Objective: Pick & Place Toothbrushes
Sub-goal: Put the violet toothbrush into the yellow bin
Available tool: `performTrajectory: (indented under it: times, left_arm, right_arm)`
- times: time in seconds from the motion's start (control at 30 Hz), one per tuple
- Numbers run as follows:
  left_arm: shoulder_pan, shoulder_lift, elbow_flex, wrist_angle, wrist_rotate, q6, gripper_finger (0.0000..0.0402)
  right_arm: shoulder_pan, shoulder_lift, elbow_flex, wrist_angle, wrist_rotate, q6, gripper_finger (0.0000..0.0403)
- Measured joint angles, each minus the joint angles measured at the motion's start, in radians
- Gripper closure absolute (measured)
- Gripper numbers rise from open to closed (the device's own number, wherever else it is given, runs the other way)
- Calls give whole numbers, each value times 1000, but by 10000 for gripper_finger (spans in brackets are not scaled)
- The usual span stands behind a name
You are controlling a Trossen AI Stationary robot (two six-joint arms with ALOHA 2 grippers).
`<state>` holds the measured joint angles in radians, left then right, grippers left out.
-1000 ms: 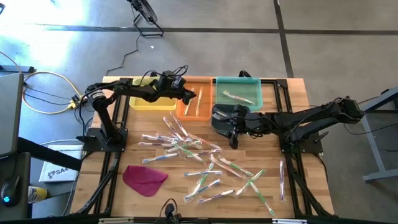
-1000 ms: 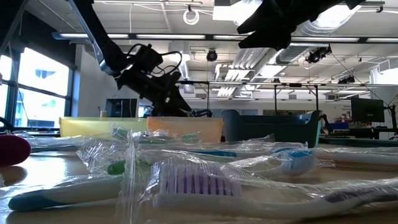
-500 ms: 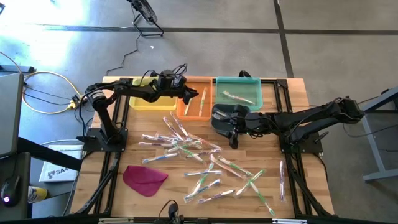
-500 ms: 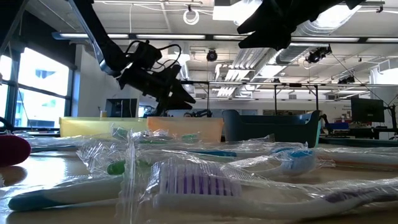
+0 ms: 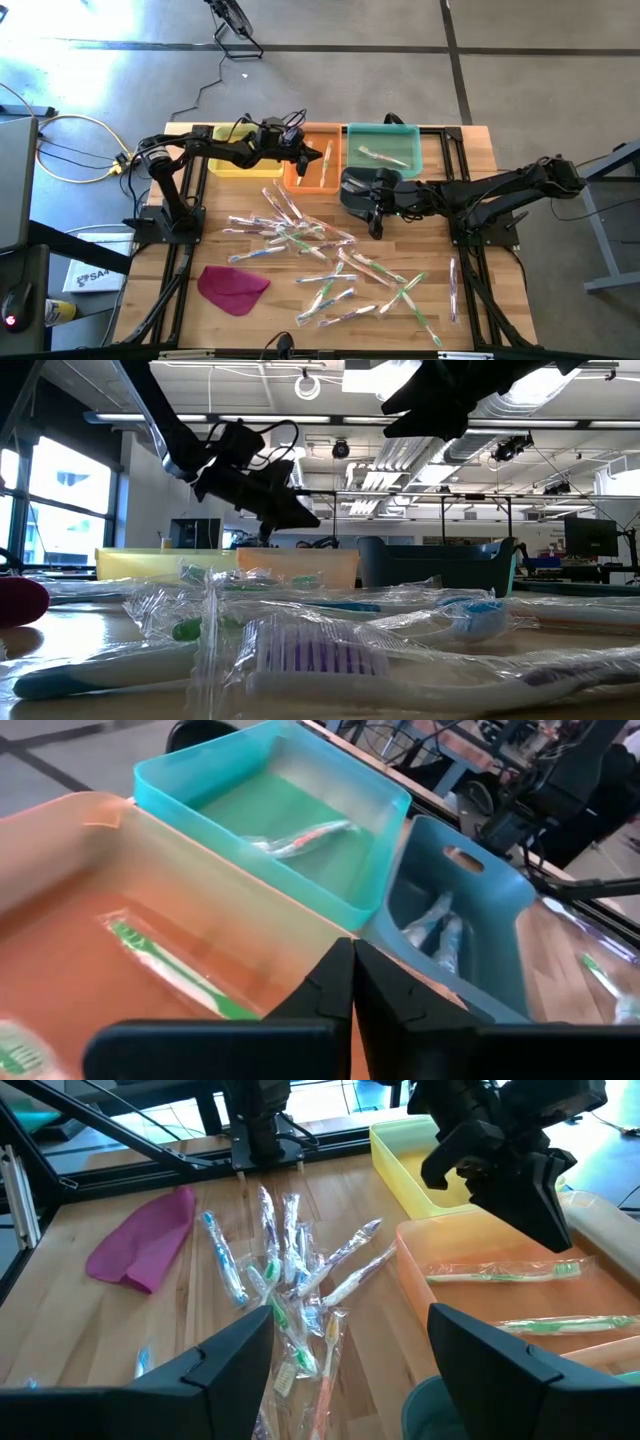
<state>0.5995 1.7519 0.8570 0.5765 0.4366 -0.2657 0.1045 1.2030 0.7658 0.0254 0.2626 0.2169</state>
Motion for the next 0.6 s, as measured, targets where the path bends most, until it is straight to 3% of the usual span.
performTrajectory:
  times: [0.6]
  left_arm:
    - [0,-3,0,-20,65,26,390]
  right_arm:
    - [-20,0,0,1,41,0,144]
